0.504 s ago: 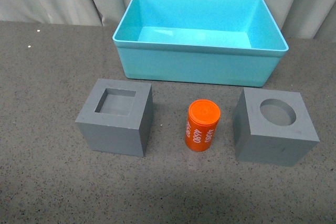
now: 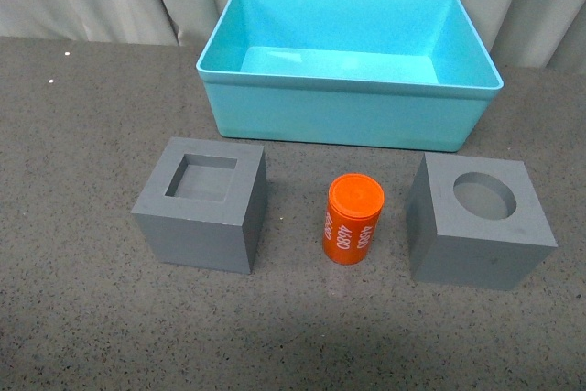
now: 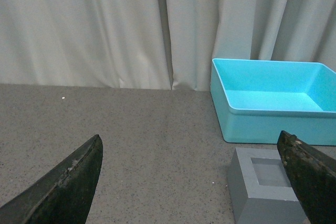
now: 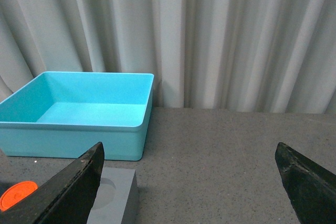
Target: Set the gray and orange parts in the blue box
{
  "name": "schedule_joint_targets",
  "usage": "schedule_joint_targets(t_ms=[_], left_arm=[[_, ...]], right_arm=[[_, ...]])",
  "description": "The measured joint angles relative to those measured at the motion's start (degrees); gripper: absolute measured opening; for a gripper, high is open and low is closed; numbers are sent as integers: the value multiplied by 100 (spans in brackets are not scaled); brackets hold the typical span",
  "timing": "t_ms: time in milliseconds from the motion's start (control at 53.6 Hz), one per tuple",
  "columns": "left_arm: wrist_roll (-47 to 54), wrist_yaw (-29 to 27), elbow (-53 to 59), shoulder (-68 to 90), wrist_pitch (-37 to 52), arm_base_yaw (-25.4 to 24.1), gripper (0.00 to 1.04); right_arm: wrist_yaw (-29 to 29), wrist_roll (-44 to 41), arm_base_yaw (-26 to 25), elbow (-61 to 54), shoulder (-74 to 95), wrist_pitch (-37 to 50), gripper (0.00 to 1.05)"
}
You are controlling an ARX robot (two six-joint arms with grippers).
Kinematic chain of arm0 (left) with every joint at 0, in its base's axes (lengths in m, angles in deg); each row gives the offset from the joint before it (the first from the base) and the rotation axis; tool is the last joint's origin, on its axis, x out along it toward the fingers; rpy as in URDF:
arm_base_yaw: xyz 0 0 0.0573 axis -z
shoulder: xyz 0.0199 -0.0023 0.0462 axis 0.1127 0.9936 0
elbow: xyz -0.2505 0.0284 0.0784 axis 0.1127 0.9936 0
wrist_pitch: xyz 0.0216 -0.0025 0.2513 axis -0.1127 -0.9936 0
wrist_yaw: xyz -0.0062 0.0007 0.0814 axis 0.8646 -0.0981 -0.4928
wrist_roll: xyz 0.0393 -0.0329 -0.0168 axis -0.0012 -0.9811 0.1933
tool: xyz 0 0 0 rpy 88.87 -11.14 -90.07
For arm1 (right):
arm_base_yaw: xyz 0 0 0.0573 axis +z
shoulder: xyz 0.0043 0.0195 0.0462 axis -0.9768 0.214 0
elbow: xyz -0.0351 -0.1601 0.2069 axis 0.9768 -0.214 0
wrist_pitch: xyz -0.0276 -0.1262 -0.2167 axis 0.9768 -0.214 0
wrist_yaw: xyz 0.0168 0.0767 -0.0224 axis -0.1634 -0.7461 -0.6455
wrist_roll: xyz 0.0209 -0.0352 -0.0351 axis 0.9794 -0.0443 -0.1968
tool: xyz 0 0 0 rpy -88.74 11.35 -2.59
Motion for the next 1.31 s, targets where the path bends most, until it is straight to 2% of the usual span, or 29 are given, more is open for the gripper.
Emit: schedule_joint_targets(t_ms=[803, 821, 877, 896, 915, 989, 1195, 1307], left_arm=[[0, 0, 0, 0, 0, 0, 98], [0, 0, 0, 0, 0, 0, 98], [0, 2, 0, 0, 0, 0, 98], [0, -9, 0, 0, 0, 0, 98], [0, -9, 0, 0, 0, 0, 98], [0, -4, 0, 0, 0, 0, 98], [0, -9, 0, 0, 0, 0, 98], [0, -7, 0, 0, 0, 0, 98]], right_arm=[[0, 0, 0, 0, 0, 0, 95], [72, -55, 13, 0, 4, 0, 95], [977, -616, 323, 2, 164, 52, 95], [1366, -942, 461, 9, 339, 85, 95], [1451, -1193, 509, 28, 560, 133, 95], [1331, -1471, 509, 149, 1351, 424, 95], [1003, -1130, 737, 981, 4597, 1904, 95], [874, -726, 916, 1484, 6067, 2146, 95]])
